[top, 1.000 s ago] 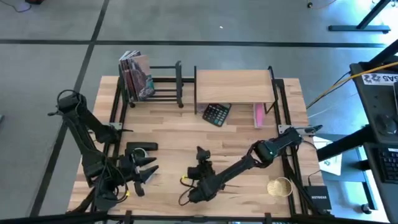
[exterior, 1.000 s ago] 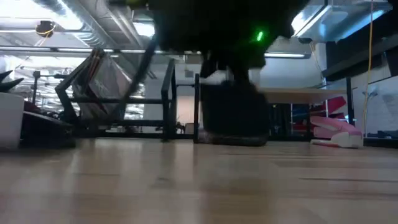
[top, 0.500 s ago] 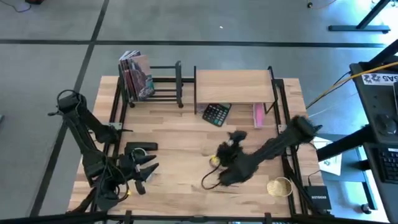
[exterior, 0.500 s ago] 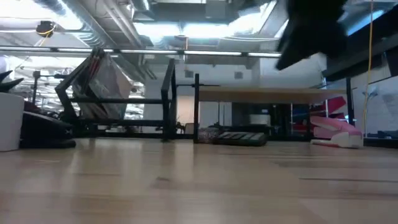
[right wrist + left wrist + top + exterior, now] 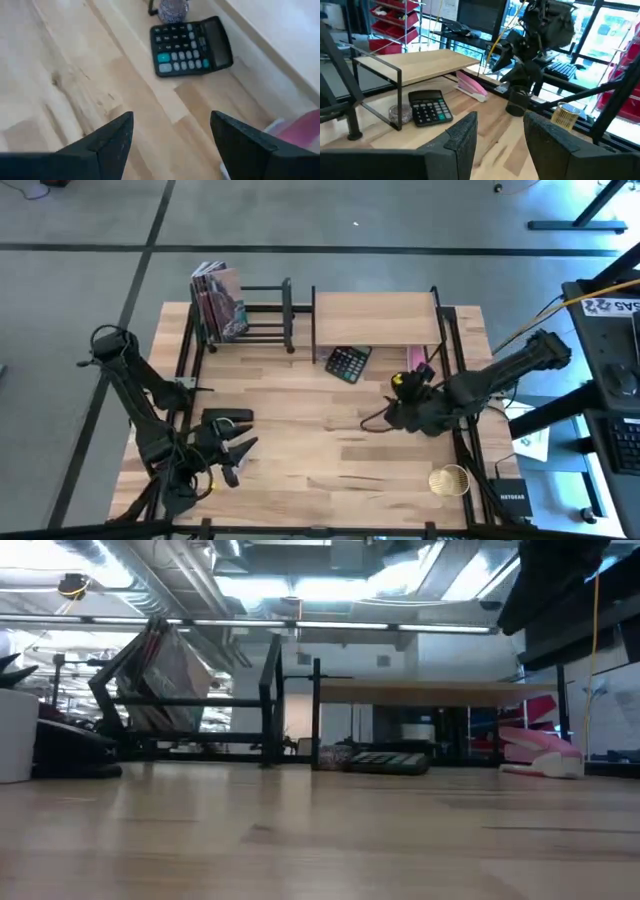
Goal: Stock shelves
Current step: Remove the pink stapler from under the shelf, then remove the black calculator from under the shelf
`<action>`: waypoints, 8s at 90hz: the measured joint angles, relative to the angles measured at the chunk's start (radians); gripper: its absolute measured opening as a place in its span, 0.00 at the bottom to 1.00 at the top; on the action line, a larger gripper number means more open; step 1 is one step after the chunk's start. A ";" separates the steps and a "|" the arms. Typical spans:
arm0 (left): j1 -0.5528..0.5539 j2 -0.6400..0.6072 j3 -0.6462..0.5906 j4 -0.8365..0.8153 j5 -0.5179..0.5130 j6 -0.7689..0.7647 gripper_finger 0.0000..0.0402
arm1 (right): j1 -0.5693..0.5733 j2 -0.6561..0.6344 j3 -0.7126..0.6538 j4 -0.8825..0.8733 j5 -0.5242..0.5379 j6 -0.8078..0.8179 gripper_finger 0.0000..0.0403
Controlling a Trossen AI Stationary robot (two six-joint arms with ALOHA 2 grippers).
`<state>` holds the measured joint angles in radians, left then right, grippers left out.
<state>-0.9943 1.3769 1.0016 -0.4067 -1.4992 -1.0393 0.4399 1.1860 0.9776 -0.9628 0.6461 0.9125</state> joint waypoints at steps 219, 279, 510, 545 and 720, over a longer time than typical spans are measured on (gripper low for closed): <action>0.027 0.045 0.000 -0.028 0.105 0.005 0.36 | -0.664 0.054 -0.511 0.302 -0.357 0.075 0.37; 0.029 0.044 0.000 -0.028 0.088 -0.001 0.36 | -0.193 0.054 -0.295 0.312 -0.567 0.002 0.37; 0.073 0.045 0.000 -0.031 0.095 0.000 0.36 | -0.127 0.255 -0.451 0.981 0.027 -0.137 0.51; 0.073 0.045 0.000 -0.031 0.122 -0.001 0.36 | -0.372 0.256 -0.678 1.276 0.033 0.004 0.83; 0.073 0.045 0.000 -0.028 0.137 -0.007 0.36 | -0.782 0.631 -0.716 2.096 -0.374 -0.218 0.69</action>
<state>-0.9211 1.4223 1.0016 -0.4347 -1.3624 -1.0459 -0.3426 1.8172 0.2615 1.1336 0.2722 0.6945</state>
